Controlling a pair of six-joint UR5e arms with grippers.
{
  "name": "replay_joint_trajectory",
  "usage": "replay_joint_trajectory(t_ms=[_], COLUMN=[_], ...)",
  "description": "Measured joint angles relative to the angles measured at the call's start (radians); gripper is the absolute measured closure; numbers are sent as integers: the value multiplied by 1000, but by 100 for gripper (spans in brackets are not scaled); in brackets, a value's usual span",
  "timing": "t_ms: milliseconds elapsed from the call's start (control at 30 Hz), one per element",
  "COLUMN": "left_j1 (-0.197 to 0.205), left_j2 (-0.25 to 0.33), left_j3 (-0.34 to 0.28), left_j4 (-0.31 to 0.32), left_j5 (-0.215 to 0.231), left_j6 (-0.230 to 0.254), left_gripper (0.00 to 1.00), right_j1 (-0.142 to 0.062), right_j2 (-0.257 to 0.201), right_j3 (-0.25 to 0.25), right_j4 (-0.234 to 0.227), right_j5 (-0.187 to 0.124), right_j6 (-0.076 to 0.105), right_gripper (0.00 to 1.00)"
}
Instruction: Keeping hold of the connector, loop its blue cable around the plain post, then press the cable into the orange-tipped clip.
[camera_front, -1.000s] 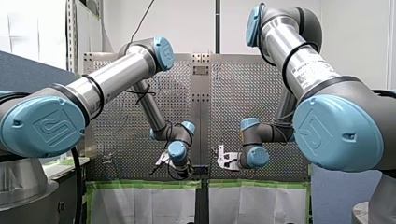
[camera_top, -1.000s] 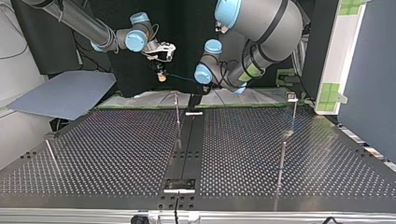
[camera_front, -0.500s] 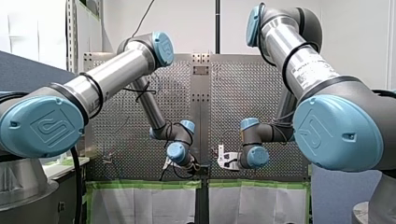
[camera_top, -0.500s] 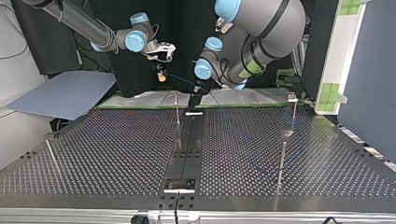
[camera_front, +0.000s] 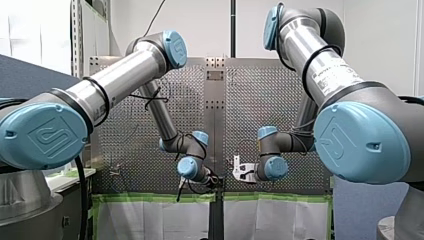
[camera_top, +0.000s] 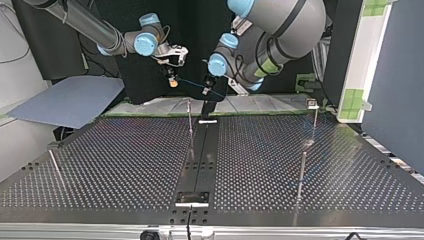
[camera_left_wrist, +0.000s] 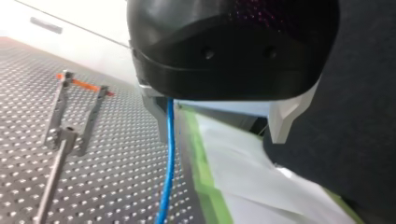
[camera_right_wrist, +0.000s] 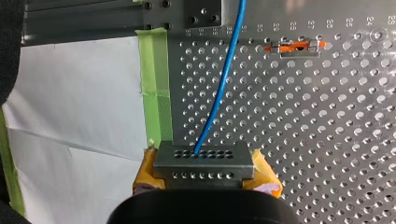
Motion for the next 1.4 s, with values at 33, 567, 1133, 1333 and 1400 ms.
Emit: replay_joint_trajectory(t_ms=[33, 567, 1133, 1333, 1400], left_j1=[-2, -12, -6, -7, -7], left_j2=[0, -2, -2, -2, -2], left_j3=[0, -5, -26, -27, -27], left_j4=[8, 63, 90, 94, 95], left_j5=[-8, -156, -307, -367, -385], left_j6=[-8, -94, -48, -29, -28], left_gripper=[0, 0, 46, 100, 100], right_j1=[0, 0, -3, -4, -5], right_j2=[0, 0, 0, 0, 0], right_j3=[0, 0, -1, -1, -1], right_j4=[0, 9, 10, 10, 10], right_j5=[0, 0, 0, 1, 1], right_j6=[0, 0, 0, 0, 0], right_gripper=[100, 100, 100, 100, 100])
